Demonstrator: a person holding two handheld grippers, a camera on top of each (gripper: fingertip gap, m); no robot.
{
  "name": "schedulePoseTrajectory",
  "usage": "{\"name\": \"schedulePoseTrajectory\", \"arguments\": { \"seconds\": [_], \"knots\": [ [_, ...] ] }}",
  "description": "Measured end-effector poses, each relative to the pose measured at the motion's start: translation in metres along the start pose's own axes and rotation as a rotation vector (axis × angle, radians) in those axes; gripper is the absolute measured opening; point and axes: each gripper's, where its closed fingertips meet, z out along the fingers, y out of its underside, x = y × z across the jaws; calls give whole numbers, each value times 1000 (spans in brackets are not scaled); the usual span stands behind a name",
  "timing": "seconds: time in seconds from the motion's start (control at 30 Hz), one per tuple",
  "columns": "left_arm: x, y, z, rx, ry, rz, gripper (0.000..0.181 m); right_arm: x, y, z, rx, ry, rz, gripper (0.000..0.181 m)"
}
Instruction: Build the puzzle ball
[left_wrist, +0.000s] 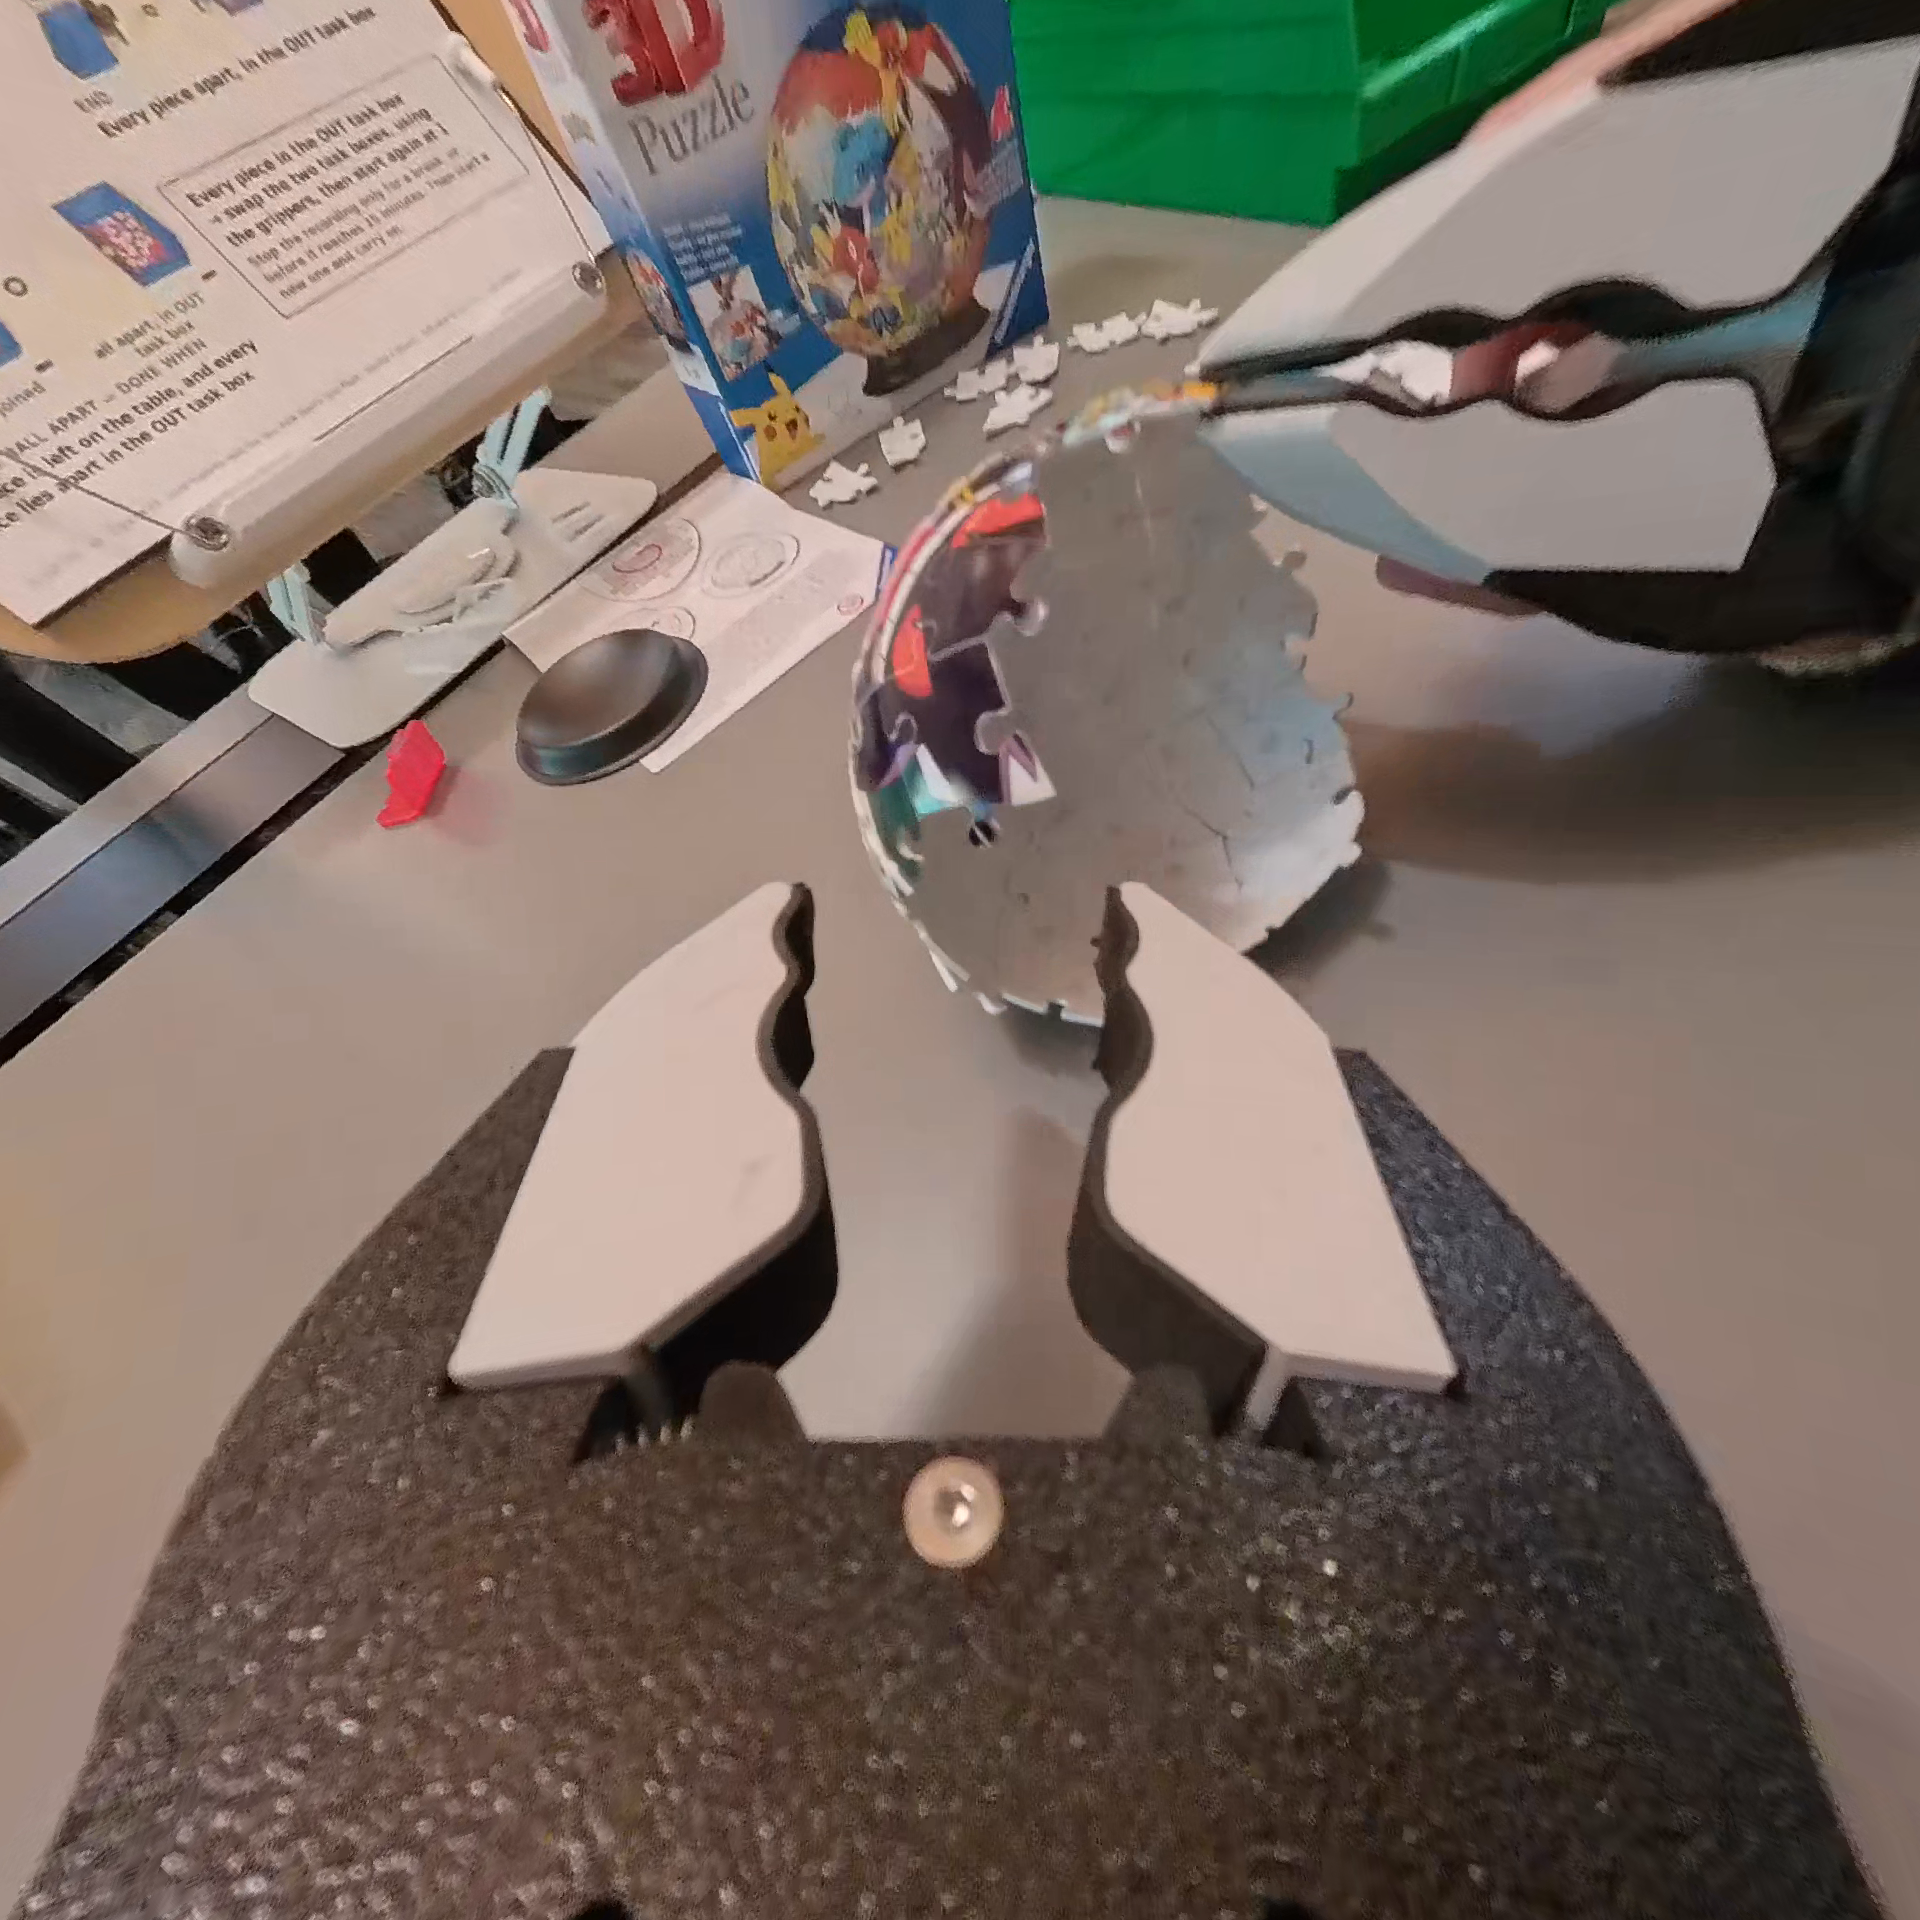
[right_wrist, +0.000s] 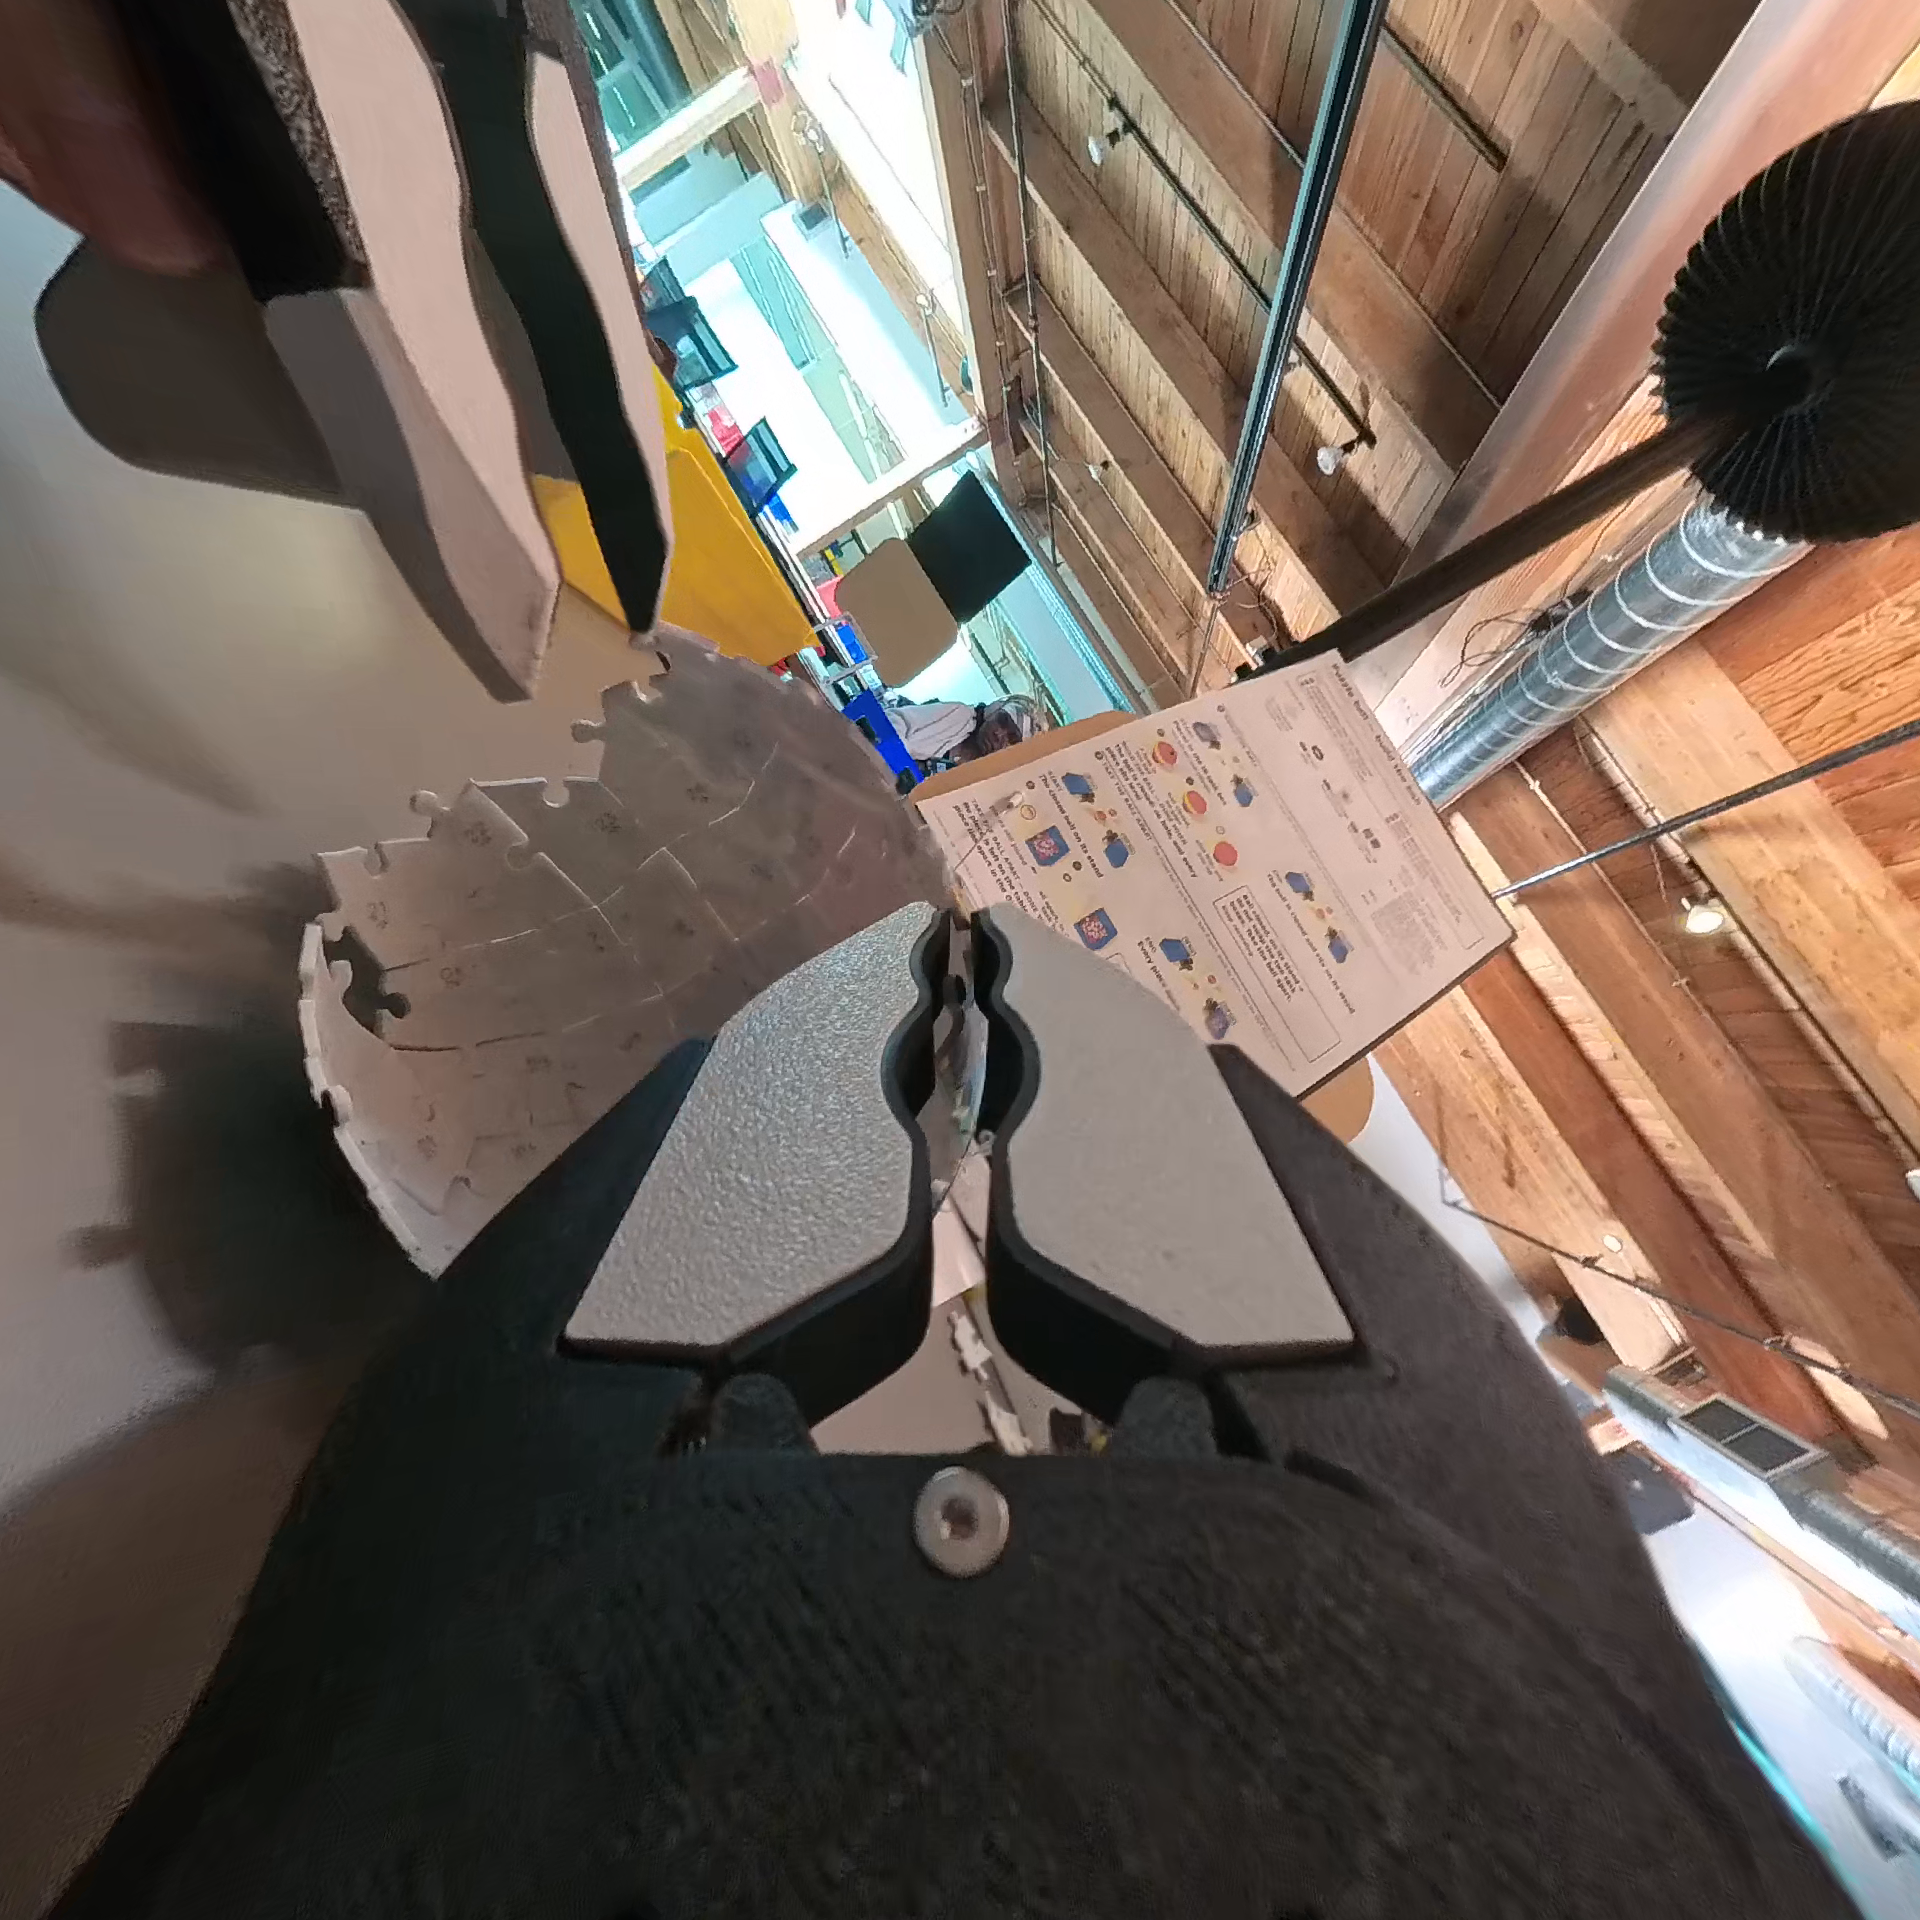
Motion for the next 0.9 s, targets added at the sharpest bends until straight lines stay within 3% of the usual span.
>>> {"name": "schedulePoseTrajectory", "arguments": {
  "seconds": [0.03,0.23,0.37,0.47,0.57,0.67,0.9],
  "knots": [
    [2,3,-1,-10,-5,20,52,-1,-1,0,4,-2,-16,4],
    [9,2,-17,7,-25,55,50,-4,-7,-1,23,-11,-63,4],
    [-2,-41,-34,113,-14,-60,48,-5,-7,0,26,-13,-70,4],
    [-13,-83,-31,129,2,-68,47,-5,-7,0,23,-14,-71,4],
    [-21,-116,-3,30,39,35,49,-5,-6,0,20,-14,-63,4],
    [-23,-135,45,-74,124,199,50,-5,-7,-1,29,-16,-61,4],
    [-29,-124,166,-329,326,458,49,-8,-12,-3,45,-22,-70,4]
  ]
}}
